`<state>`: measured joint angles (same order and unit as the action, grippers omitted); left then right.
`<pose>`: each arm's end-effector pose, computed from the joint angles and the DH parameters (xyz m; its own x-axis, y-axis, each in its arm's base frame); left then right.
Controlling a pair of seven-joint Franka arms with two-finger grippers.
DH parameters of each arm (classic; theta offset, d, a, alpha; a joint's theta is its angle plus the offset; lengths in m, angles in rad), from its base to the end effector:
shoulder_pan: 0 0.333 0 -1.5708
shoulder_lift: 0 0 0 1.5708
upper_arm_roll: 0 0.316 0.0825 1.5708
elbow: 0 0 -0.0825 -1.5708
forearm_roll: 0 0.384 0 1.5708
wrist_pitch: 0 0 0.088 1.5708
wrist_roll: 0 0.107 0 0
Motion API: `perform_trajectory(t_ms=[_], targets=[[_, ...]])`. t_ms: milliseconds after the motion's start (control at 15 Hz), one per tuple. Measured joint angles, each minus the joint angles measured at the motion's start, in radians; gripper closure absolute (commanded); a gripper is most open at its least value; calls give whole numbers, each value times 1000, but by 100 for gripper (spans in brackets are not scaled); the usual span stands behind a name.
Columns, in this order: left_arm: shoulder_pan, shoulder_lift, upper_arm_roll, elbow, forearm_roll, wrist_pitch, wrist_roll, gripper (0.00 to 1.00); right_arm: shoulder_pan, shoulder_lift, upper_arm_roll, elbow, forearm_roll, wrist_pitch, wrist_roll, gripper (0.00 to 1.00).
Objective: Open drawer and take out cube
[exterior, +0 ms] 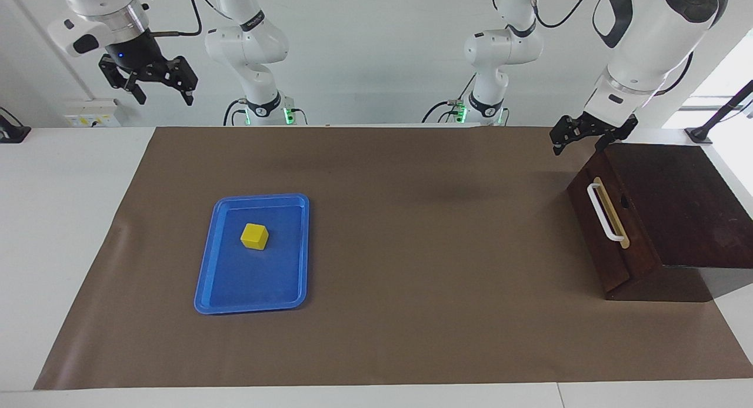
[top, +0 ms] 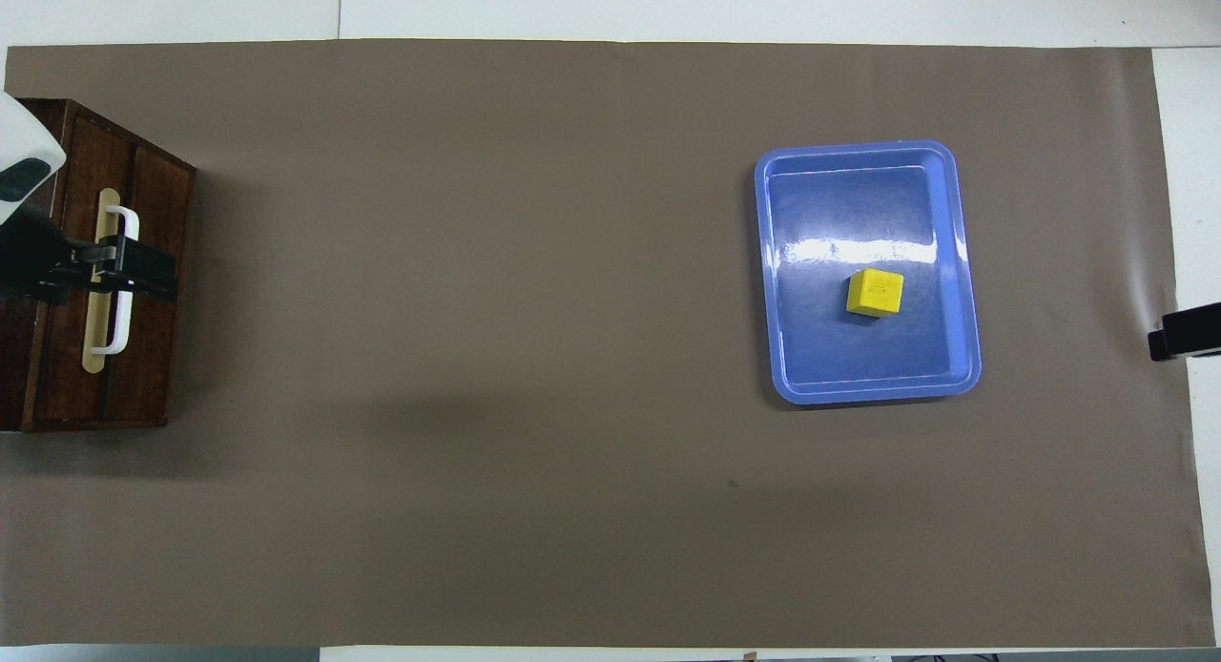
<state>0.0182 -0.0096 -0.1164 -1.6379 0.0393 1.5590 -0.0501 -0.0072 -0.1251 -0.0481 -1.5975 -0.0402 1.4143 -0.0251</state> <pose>0.5457 -0.0498 0.5973 0.9966 -0.0474 -0.0672 -0.0504 -0.9978 -0.0438 0.4970 -0.0341 0.6647 0.9976 -0.0356 -0.0590 -0.0338 -0.9989 0.0325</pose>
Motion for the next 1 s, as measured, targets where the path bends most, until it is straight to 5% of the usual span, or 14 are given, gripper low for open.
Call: perform_trajectory(t_ms=[1000], targets=[[0,0,2,9,0,32,1,0,-1,42,6,-83,0,109,0,0]])
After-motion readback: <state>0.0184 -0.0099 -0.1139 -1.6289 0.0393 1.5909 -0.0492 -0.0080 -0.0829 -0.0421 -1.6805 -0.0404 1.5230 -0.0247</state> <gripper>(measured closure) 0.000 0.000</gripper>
